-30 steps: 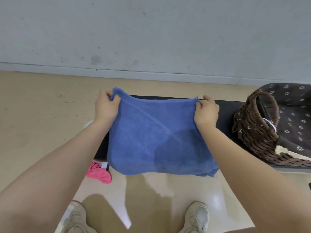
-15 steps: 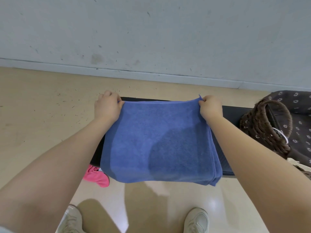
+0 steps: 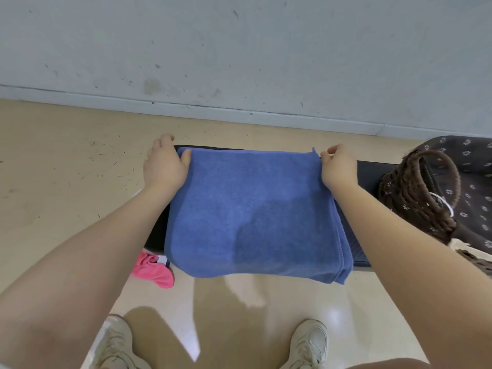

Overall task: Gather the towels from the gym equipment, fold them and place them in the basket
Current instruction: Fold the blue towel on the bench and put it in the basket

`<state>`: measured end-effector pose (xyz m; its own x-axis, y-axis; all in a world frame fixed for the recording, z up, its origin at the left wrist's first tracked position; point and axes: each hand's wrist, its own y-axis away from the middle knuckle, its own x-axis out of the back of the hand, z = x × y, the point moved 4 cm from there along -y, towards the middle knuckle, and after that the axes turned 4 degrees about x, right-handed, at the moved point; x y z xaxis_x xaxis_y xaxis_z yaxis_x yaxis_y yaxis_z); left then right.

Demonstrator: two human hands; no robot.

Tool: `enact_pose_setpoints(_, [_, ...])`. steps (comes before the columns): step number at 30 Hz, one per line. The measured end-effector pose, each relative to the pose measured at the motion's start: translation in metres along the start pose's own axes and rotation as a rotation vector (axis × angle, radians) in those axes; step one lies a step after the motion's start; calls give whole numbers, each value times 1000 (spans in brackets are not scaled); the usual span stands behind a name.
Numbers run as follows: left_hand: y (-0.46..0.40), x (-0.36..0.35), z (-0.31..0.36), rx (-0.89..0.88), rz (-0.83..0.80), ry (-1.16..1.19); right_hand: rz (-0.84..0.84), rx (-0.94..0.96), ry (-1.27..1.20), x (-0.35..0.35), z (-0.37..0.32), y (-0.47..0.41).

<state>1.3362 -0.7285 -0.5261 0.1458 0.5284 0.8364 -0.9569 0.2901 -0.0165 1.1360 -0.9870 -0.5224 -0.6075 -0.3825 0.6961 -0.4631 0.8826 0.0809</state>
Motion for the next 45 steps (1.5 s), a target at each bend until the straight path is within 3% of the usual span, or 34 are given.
enact_pose_setpoints(6, [57,11,-15,9,-23,69,133,60,-6,40,29,65])
enact_pose_setpoints(9, [90,13,-23,-14,-23,67,46,39,-3,45,41,101])
enact_pose_setpoints(14, [137,20,-50,109,9,189,-73,-58,88,44,66,153])
enact_pose_setpoints(18, [167,19,-64,303,-10,347,-17,-53,105,38,78,174])
enact_pose_setpoints(23, [194,-11,-71,639,-254,768,88,-94,-97,24,79,188])
enact_pose_setpoints(27, [193,-17,-69,620,-316,790,117,-180,-221,21,81,188])
enact_pose_setpoints(32, [187,-22,-84,615,-401,841,-2,-201,-188,25,82,188])
enact_pose_setpoints(39, [194,-16,-87,486,-636,1005,-117,-316,-550,42,84,183])
enact_pose_setpoints(45, [202,-8,-75,459,-671,1048,-94,-331,-570,50,90,176])
